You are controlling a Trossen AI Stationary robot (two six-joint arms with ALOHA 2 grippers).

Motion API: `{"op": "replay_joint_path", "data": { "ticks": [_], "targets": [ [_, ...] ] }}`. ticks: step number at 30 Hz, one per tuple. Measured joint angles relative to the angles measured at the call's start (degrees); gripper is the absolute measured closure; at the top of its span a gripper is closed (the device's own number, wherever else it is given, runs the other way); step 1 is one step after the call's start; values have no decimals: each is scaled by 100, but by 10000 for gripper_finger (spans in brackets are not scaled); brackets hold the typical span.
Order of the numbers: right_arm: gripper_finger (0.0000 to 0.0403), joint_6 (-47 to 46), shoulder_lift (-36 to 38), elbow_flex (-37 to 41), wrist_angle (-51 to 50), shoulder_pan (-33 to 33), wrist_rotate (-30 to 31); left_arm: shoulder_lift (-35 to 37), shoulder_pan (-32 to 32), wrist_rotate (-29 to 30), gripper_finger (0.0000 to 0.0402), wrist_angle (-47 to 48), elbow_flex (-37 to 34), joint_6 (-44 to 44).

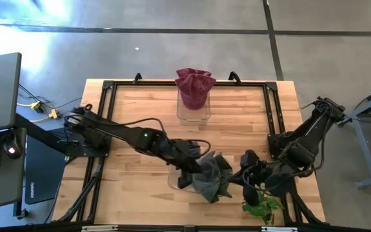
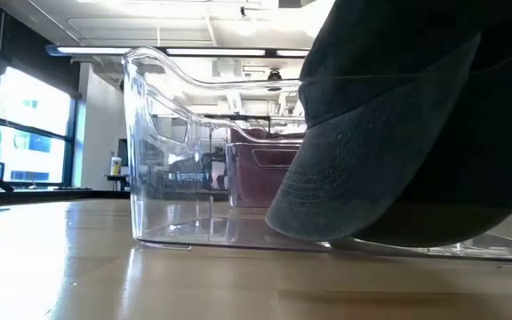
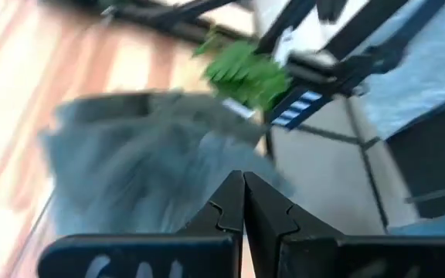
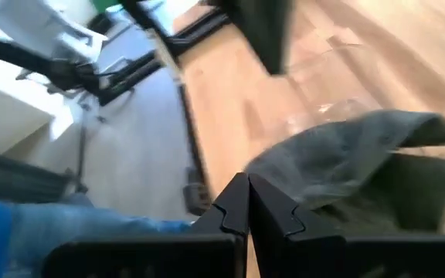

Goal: Pick & Place hat
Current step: Adjust the bottom transparent bin

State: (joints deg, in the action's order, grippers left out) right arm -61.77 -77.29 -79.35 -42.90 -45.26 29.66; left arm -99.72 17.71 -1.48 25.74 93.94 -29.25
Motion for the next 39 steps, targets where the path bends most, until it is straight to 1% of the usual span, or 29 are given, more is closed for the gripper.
{"op": "replay_joint_path", "data": {
  "ticks": [2, 4, 6, 7, 9, 11, 12, 14, 16, 18, 21, 26, 28, 34, 39],
  "targets": [
    [401, -440, 27, -2, -485, 171, 93, 81, -8, 227, 400, 832, 56, -214],
    [401, -1321, 29, -9, -1398, 421, 111, 120, -96, 556, 401, 1774, 32, -399],
    [402, -2252, 28, 62, -2500, 736, -175, 111, -221, 892, 401, 2409, 6, -629],
    [402, -2603, 31, 171, -2882, 924, -399, 84, -295, 1006, 401, 2695, -26, -715],
    [402, -2819, 73, 498, -3211, 1272, -1001, -48, -426, 1092, 401, 2943, -97, -874],
    [402, -2634, 93, 964, -2865, 1542, -1649, -97, -448, 1066, 401, 3370, -229, -1036],
    [402, -2501, 93, 1230, -2508, 1629, -1851, -90, -425, 1062, 401, 3490, -248, -1121],
    [402, -2273, 79, 1724, -1597, 1700, -2192, -39, -343, 1074, 401, 3606, -247, -1327],
    [402, -2201, 71, 2229, -627, 1745, -2383, 43, -209, 1093, 401, 4244, -284, -1531],
    [402, -2318, 67, 2647, 133, 1784, -2413, 74, -81, 1150, 401, 4554, -279, -1688],
    [402, -2542, 67, 3135, 750, 1868, -2324, 77, 124, 1228, 401, 4724, -548, -1896],
    [403, -2624, 67, 3627, 1659, 1913, -2333, 65, 449, 895, 401, 3980, -1116, -2356],
    [403, -2625, 67, 3710, 1890, 1913, -2311, 57, 595, 779, 401, 3725, -1223, -2562],
    [403, -2339, 67, 3713, 2274, 1913, -2239, 63, 1109, 757, 401, 3468, -1227, -3086],
    [403, -2190, 67, 3713, 2322, 1913, -2228, 63, 1458, 764, 401, 3352, -1227, -3537]
  ]
}}
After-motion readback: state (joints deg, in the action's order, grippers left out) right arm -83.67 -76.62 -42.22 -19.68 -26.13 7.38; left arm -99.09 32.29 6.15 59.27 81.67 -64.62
